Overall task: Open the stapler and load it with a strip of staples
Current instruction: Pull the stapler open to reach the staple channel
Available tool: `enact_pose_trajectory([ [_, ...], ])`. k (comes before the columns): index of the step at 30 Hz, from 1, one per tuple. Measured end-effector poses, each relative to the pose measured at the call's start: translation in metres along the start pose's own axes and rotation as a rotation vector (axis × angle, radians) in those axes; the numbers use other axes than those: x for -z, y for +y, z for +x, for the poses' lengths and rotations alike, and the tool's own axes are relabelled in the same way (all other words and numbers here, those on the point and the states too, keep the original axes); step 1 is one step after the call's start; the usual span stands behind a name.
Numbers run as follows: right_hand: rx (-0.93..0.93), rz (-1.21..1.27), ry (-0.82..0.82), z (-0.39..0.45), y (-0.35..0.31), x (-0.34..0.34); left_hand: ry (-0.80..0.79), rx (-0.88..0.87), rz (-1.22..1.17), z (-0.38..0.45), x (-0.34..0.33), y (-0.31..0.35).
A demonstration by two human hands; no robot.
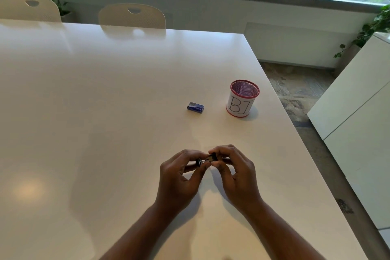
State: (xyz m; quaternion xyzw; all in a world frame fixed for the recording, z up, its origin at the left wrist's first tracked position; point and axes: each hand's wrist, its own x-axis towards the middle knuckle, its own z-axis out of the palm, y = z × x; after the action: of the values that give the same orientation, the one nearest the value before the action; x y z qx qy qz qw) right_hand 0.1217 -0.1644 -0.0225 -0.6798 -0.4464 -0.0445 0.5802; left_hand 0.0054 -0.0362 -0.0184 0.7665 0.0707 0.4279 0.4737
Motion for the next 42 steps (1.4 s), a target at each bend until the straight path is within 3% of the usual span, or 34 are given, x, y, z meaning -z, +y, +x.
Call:
enact_pose_trajectory([
  [16, -0.056, -0.004, 0.055, -0.002, -0.005, -0.002, 0.011, 0.008, 0.050, 0.002, -0.009, 0.010],
  [20, -0.238, 0.227, 0.152, 0.002, -0.003, 0.001, 0.144, 0.221, -0.015, 0.002, -0.003, 0.003],
  [24, -0.275, 0.313, 0.146, 0.003, -0.004, 0.005, 0.162, 0.357, -0.149, 0.004, 0.001, 0.002],
  [30, -0.363, 0.457, 0.236, 0.007, -0.004, 0.009, 0.115, 0.442, -0.246, 0.007, 0.006, -0.001],
  [36, -0.457, 0.574, 0.257, 0.008, 0.004, 0.016, 0.000, 0.551, -0.184, 0.008, 0.008, -0.006],
  [42, -0.554, 0.621, 0.318, 0.009, 0.011, 0.019, 0.038, 0.610, -0.279, 0.011, 0.009, -0.003],
])
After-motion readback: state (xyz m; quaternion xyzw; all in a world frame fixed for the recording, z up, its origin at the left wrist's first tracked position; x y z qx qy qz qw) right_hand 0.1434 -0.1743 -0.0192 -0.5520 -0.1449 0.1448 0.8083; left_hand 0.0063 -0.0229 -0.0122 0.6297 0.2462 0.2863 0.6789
